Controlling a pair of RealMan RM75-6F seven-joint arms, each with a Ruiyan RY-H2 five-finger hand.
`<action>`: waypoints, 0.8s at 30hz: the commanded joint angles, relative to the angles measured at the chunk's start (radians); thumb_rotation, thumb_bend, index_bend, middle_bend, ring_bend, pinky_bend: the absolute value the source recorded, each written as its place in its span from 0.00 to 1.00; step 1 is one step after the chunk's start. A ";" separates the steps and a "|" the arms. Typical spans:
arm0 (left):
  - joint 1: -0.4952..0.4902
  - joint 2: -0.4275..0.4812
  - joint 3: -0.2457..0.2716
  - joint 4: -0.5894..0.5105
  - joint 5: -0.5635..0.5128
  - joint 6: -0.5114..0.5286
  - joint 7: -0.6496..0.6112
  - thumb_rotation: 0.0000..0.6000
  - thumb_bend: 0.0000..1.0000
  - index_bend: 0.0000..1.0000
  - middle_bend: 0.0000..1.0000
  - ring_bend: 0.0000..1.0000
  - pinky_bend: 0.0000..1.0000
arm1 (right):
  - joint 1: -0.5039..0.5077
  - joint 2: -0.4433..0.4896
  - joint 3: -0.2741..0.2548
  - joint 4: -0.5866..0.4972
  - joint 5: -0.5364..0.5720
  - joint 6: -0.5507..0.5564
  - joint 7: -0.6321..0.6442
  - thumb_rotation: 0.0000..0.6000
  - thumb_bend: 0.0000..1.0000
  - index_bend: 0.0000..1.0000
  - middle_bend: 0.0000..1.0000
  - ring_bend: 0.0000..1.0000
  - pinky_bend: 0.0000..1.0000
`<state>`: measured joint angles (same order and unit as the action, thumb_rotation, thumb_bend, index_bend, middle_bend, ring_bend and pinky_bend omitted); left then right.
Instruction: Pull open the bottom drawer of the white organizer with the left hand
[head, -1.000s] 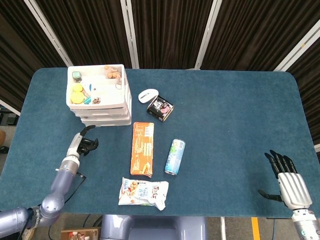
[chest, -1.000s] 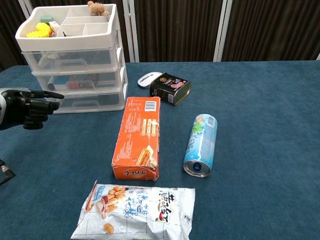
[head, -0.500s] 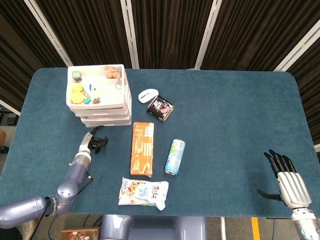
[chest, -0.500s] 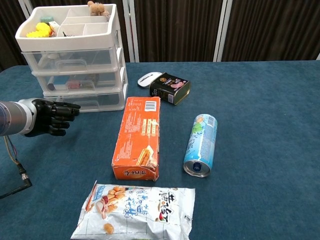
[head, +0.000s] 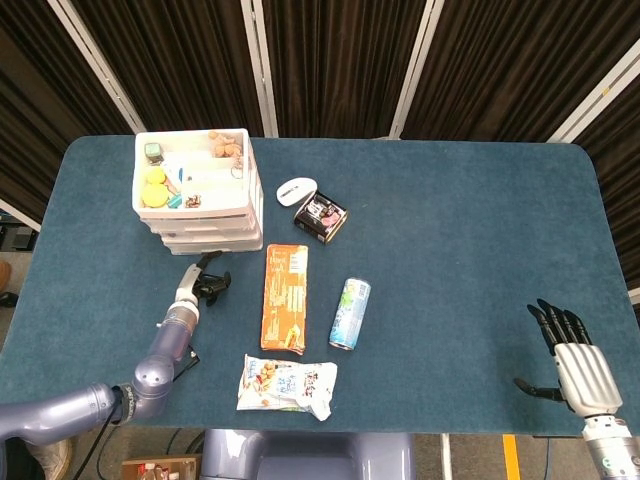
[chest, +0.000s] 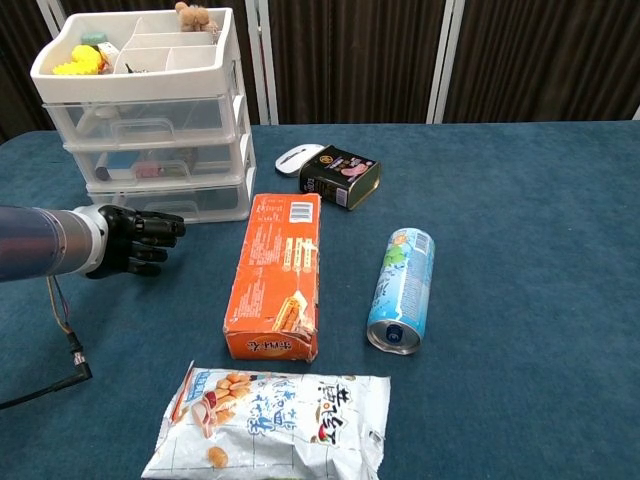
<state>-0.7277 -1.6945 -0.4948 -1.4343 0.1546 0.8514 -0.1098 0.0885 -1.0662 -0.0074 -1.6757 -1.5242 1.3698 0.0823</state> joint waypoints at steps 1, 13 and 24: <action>-0.004 -0.014 -0.005 0.015 0.006 0.002 -0.004 1.00 0.56 0.11 0.99 0.93 0.92 | 0.000 0.000 0.000 0.000 -0.001 0.002 -0.001 1.00 0.10 0.00 0.00 0.00 0.00; -0.001 -0.062 -0.028 0.049 0.033 -0.004 -0.036 1.00 0.56 0.11 0.99 0.93 0.92 | 0.000 -0.001 0.000 -0.001 0.002 0.002 -0.006 1.00 0.10 0.00 0.00 0.00 0.00; 0.011 -0.083 -0.045 0.059 0.069 -0.003 -0.060 1.00 0.56 0.11 0.99 0.93 0.92 | -0.001 -0.003 -0.001 -0.001 0.003 0.002 -0.011 1.00 0.10 0.00 0.00 0.00 0.00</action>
<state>-0.7172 -1.7768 -0.5387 -1.3758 0.2226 0.8482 -0.1691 0.0878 -1.0689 -0.0081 -1.6771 -1.5209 1.3718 0.0716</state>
